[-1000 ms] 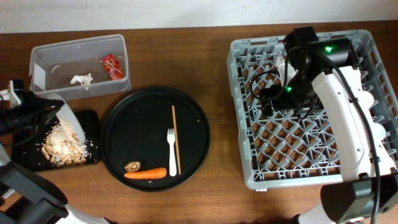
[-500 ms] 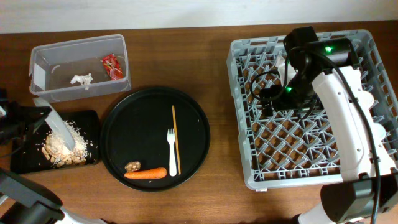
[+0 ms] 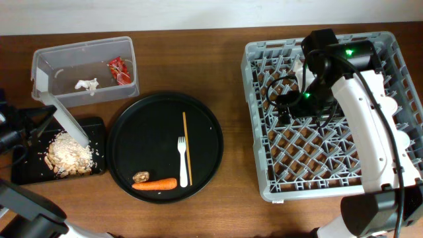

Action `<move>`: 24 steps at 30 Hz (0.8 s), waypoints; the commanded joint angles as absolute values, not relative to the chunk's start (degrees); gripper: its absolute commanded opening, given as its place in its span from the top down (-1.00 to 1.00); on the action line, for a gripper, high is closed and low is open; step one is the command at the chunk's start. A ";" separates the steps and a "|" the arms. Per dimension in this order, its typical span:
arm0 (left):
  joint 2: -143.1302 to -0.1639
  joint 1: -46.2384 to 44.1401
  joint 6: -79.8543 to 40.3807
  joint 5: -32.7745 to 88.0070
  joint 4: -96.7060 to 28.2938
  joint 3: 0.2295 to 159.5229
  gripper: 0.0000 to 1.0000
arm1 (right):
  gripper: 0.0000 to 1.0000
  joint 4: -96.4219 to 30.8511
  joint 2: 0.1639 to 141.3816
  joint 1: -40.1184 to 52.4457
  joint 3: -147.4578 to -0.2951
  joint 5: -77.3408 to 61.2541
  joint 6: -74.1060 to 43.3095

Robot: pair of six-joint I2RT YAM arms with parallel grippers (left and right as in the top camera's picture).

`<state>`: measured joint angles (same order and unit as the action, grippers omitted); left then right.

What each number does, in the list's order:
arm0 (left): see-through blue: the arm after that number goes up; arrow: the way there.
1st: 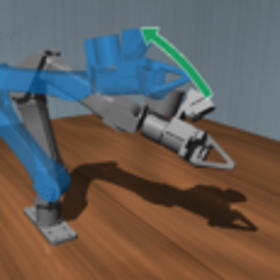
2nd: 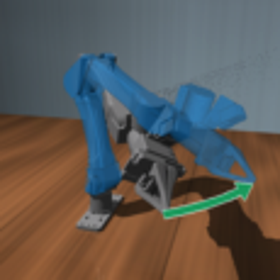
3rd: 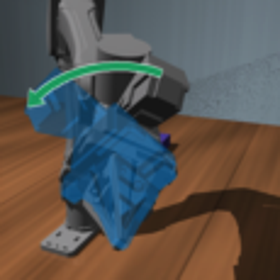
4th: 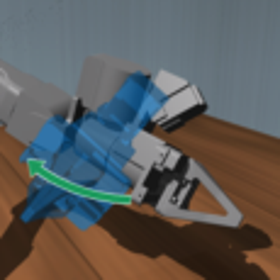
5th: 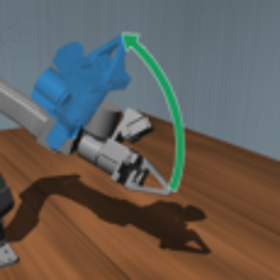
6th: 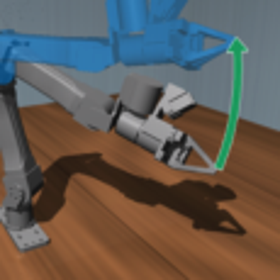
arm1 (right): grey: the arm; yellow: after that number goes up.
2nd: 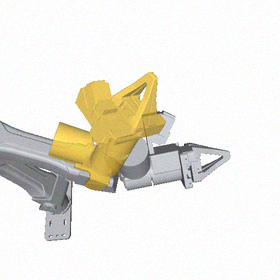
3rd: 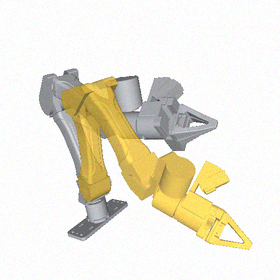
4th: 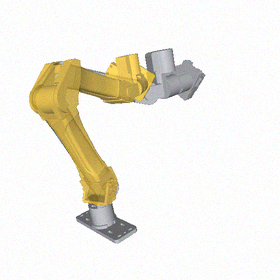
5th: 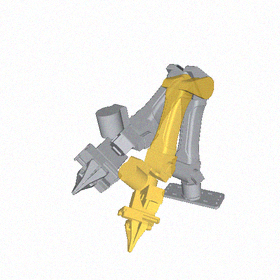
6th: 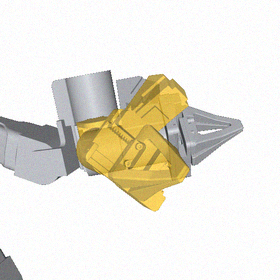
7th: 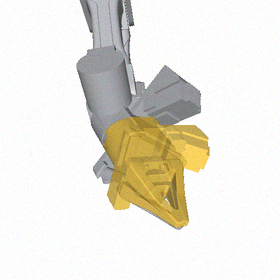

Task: Sort waste into correct bins and load items into the dishwasher rack
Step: 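Tilt the plate over the black tray to dump the rice, then bring the plate back over the round tray and grasp it with the right gripper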

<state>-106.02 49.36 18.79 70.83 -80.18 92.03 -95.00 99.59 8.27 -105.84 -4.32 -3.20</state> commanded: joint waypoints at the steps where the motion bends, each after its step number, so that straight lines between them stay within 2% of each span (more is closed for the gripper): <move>1: -104.99 49.84 20.84 74.19 -81.65 92.07 1.00 | -0.97 -95.18 100.12 8.19 -105.51 -3.77 -3.42; 8: -104.97 49.45 19.64 72.93 -82.67 92.07 1.00 | -0.97 -95.18 100.12 8.19 -105.51 -3.75 -3.42; 12: -104.16 47.24 24.36 72.18 -87.26 92.07 1.00 | -0.97 -95.18 100.12 8.16 -105.51 -3.75 -3.42; 16: -101.80 41.60 24.36 69.84 -87.48 92.07 1.00 | -0.97 -95.18 100.12 8.16 -105.51 -3.77 -3.44; 24: -98.94 19.49 20.95 55.61 -82.00 92.07 1.00 | -0.97 -95.20 100.12 8.19 -105.51 -3.79 -3.46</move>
